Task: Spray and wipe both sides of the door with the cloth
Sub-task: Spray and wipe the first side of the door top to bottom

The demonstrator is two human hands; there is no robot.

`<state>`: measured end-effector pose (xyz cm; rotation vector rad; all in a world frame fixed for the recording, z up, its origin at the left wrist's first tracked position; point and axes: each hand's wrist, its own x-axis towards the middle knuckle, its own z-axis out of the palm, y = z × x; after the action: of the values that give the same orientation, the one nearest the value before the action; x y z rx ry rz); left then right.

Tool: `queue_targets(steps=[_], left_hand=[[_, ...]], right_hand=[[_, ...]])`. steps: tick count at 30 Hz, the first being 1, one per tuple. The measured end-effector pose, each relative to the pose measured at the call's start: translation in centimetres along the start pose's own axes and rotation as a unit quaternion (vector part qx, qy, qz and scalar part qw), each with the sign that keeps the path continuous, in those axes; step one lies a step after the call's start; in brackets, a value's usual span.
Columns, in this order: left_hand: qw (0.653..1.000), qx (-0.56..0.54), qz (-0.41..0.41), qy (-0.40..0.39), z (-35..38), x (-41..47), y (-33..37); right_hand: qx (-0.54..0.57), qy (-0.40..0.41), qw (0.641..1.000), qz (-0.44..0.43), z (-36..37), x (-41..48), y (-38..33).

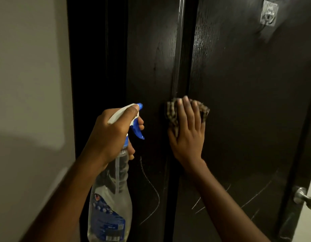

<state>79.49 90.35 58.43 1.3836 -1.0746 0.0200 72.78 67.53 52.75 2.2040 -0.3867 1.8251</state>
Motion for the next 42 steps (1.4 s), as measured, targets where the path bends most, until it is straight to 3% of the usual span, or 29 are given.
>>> queue_targets(steps=[4, 7, 21, 25, 32, 37, 42], left_hand=[[1.0, -0.002, 0.007, -0.003, 0.1, 0.4, -0.1], [1.0, -0.01, 0.009, -0.003, 0.3, 0.4, -0.4], [1.0, 0.01, -0.014, -0.017, 2.7, -4.0, -4.8], [1.0, 0.007, -0.004, -0.017, 2.5, -6.0, -6.4], [0.998, 0.014, -0.052, -0.015, 1.3, -9.4, -9.4], [0.995, 0.031, -0.094, -0.023, 0.4, -11.2, -10.5], [0.995, 0.033, -0.094, 0.019, -1.6, -11.5, -10.9]], right_hand=[[-0.013, 0.048, 0.999, 0.002, -1.1, 8.6, 0.1], [0.001, 0.07, 0.997, 0.019, -1.1, 10.2, -0.2], [0.019, -0.065, 0.996, 0.05, 1.8, -14.0, -1.0], [0.107, -0.055, 0.989, 0.09, 1.6, -14.7, -1.5], [0.291, -0.025, 0.933, 0.211, 0.7, -13.1, -4.4], [0.329, 0.017, 0.911, 0.247, 0.7, -11.2, -6.5], [0.281, 0.037, 0.938, 0.2, 1.8, -8.7, -8.6]])
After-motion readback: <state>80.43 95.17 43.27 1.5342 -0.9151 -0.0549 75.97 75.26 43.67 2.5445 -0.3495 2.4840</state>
